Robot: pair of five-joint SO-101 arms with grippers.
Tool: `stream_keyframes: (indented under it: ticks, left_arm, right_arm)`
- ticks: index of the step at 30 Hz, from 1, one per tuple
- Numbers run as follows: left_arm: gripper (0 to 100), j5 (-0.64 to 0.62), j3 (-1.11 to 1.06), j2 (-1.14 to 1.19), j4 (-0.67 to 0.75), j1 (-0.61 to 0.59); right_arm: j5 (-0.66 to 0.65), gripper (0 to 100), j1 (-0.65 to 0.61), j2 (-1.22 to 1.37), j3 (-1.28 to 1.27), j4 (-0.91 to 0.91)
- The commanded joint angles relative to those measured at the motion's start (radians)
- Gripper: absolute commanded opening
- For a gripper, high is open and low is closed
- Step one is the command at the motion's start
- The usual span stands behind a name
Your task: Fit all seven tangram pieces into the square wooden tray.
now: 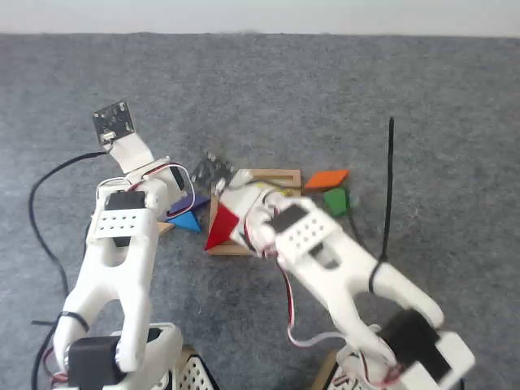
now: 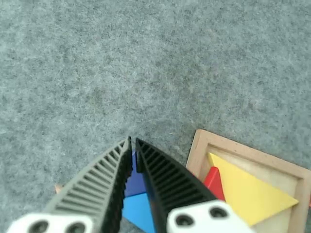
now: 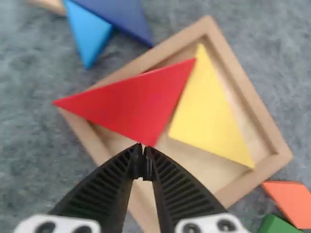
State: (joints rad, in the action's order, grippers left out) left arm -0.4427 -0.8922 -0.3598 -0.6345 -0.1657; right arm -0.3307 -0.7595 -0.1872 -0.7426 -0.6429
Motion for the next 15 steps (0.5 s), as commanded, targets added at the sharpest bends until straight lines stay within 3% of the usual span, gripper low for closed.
stream_keyframes:
  ticks: [1,8,15]
  left_arm:
    - [1,-0.003,0.008,-0.044,0.023,-0.006]
    - [1,-0.006,0.021,-0.044,0.020,-0.074]
    - [1,-0.006,0.021,-0.044,0.021,-0.072]
  right_arm:
    - [0.000,0.7,-0.018,-0.062,-0.028,0.084]
    - [-0.006,0.7,-0.012,0.130,0.009,0.188]
    - [-0.009,0.7,0.085,0.196,0.083,0.180]
